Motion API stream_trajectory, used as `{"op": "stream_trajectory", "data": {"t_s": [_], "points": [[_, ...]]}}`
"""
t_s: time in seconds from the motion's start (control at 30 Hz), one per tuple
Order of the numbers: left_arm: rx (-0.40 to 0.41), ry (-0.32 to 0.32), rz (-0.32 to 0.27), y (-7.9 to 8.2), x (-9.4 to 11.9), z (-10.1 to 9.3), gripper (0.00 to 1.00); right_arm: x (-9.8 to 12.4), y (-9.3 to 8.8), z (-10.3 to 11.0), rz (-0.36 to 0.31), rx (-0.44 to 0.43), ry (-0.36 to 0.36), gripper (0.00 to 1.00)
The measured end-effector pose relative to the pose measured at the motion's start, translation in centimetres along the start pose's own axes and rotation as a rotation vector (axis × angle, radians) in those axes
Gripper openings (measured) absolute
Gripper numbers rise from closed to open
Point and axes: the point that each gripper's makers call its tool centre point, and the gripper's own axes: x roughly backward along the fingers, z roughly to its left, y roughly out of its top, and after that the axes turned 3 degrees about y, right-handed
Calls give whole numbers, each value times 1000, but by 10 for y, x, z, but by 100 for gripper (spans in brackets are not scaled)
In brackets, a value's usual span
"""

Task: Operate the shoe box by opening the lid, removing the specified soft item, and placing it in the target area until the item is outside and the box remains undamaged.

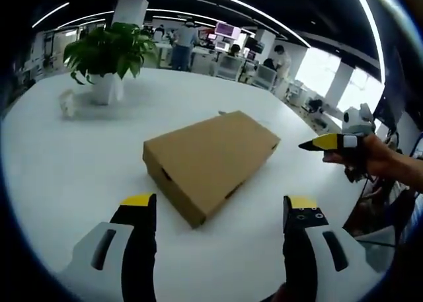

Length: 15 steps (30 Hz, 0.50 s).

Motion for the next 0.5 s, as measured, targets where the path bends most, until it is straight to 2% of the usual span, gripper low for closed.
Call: {"op": "stream_trajectory", "data": {"t_s": [0.2, 0.5], "points": [[83, 23, 4, -6, -11, 11, 76, -6, 2, -15, 20, -3, -16, 85], [134, 34, 17, -18, -29, 13, 75, -23, 5, -37, 34, -27, -40, 83]]}}
